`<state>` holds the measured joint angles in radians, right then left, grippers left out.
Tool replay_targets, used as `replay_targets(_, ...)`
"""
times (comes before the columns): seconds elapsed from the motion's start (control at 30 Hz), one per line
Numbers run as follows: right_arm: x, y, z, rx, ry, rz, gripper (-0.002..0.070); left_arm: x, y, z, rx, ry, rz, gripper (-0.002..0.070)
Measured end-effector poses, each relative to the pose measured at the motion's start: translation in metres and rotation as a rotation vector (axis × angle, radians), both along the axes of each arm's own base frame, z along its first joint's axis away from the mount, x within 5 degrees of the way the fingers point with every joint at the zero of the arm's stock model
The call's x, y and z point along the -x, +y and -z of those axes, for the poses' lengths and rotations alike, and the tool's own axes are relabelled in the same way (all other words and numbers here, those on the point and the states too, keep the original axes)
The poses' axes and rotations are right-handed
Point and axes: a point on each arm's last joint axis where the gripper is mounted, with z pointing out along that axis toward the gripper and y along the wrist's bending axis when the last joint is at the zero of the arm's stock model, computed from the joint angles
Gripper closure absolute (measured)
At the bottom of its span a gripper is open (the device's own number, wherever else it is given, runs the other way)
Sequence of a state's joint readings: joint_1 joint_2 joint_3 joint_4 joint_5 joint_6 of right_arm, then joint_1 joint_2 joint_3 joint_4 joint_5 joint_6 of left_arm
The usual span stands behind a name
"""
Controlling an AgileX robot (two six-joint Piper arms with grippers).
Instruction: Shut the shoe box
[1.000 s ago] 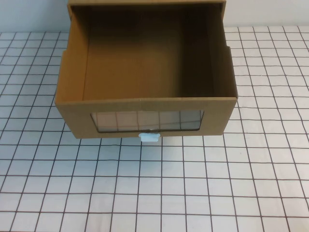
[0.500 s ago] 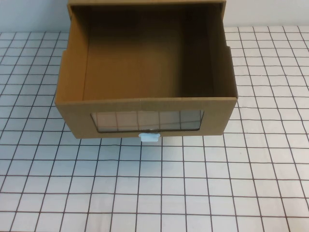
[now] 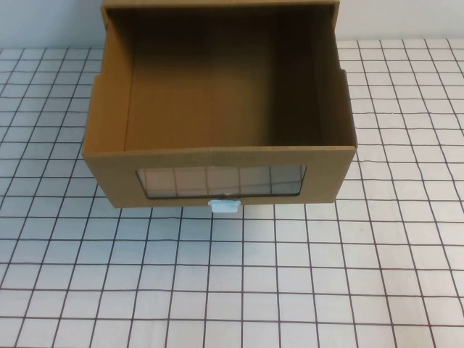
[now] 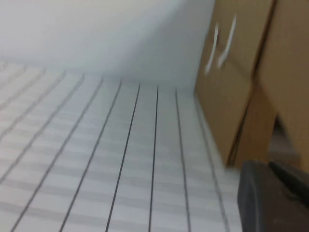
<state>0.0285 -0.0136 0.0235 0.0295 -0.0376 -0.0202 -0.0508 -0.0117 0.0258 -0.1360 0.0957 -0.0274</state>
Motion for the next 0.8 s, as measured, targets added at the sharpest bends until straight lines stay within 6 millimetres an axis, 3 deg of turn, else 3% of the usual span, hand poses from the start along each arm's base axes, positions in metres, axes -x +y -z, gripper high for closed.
replay_targets(0.27, 0.008, -0.001, -0.027, -0.010, -0.312, 0.009, 0.0690, 0.004, 0.004, -0.028, 0.120, -0.311, -0.034, 0.0680)
replay_targets(0.6, 0.011, -0.001, -0.034, -0.012, -0.396, 0.012, 0.0689, 0.005, 0.005, -0.033, 0.135, -0.359, -0.037, 0.0680)
replay_targets(0.8, 0.027, -0.002, -0.055, -0.021, -0.685, 0.020, 0.0689, 0.015, 0.009, -0.052, 0.244, -0.598, -0.034, 0.0680)
